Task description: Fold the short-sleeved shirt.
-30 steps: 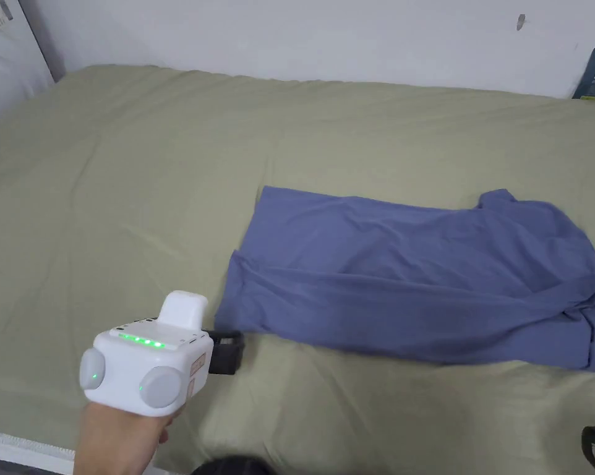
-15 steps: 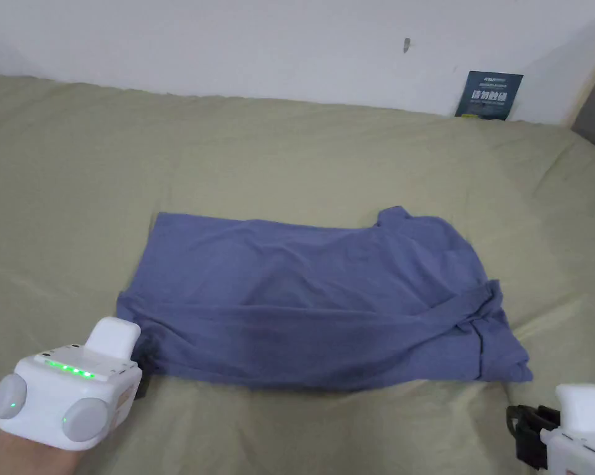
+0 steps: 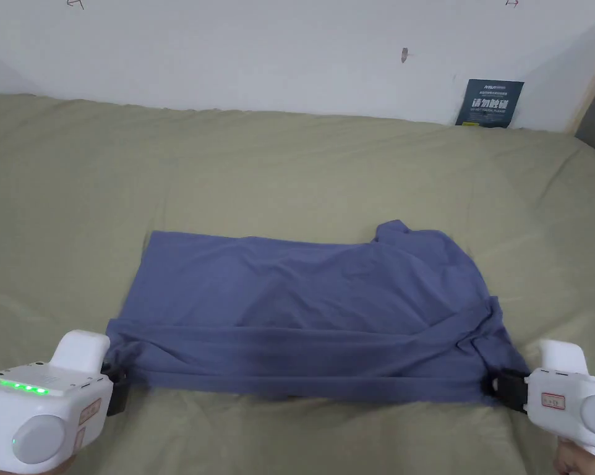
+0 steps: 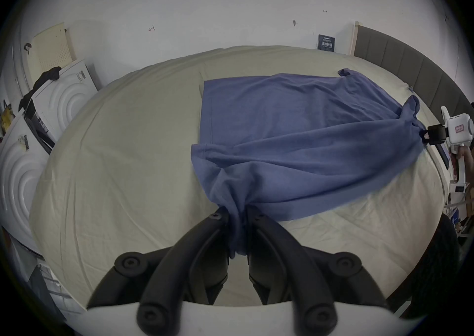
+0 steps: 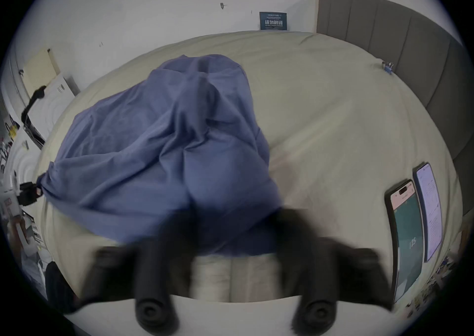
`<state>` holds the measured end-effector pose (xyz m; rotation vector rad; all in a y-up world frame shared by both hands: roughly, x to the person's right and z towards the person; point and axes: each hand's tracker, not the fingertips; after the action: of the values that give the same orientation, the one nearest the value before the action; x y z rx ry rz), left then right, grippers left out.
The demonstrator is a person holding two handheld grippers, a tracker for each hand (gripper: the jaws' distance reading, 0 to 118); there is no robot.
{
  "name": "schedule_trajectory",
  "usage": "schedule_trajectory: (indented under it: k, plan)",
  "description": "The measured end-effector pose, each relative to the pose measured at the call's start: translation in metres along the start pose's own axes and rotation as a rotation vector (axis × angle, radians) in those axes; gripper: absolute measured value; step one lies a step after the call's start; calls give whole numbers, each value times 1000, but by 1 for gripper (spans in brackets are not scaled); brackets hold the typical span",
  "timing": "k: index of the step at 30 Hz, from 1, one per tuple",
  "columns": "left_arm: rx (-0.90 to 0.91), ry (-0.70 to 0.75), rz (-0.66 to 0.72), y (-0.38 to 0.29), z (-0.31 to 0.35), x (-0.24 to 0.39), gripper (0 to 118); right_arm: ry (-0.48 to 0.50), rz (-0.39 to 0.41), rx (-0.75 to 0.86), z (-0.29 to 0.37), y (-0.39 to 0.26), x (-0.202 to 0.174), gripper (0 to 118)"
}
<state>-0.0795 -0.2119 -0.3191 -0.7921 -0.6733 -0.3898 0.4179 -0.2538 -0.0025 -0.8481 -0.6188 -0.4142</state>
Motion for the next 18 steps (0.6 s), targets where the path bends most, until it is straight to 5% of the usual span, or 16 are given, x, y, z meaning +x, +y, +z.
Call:
schedule_trajectory:
  k: [18]
  plan:
    - [98, -86, -25, 6, 121, -12, 8, 188, -91, 79, 158, 4, 2, 10]
